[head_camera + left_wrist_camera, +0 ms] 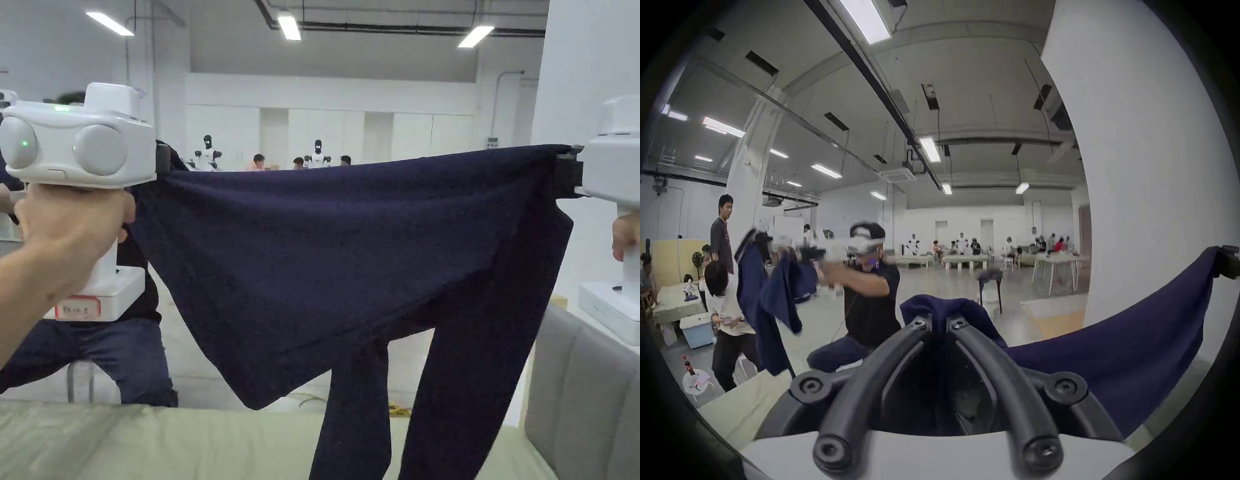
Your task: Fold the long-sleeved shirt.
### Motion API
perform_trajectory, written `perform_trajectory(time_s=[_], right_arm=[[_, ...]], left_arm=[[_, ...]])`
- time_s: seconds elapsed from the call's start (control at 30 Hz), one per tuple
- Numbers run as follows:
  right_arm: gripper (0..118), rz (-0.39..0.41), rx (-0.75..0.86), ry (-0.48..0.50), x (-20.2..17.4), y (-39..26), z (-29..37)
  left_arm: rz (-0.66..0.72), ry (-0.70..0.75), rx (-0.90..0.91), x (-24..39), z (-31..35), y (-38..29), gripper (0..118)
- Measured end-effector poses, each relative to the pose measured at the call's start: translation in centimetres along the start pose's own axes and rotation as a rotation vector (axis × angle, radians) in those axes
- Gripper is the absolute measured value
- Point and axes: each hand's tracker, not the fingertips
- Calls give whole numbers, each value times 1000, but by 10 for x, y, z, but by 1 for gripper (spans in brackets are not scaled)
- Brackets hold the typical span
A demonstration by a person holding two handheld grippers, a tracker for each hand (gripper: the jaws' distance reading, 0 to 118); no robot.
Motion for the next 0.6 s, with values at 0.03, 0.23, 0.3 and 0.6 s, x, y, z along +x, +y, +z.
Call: perform_trajectory(time_s=[0.03, 0.23, 0.3, 0.6], right_arm=[[3, 9, -32, 13, 0, -17, -1], [3, 54, -231, 48, 2, -143, 36], [3, 67, -307, 64, 4, -193, 65], [3, 43, -575, 129, 30, -389, 249]], left_arm=[[-3, -10, -27, 0, 1, -17, 11], [-65, -68, -220, 3, 39, -145, 11], [-60, -91, -317, 2, 59, -191, 11], [-25, -158, -623, -17, 208, -381, 11]])
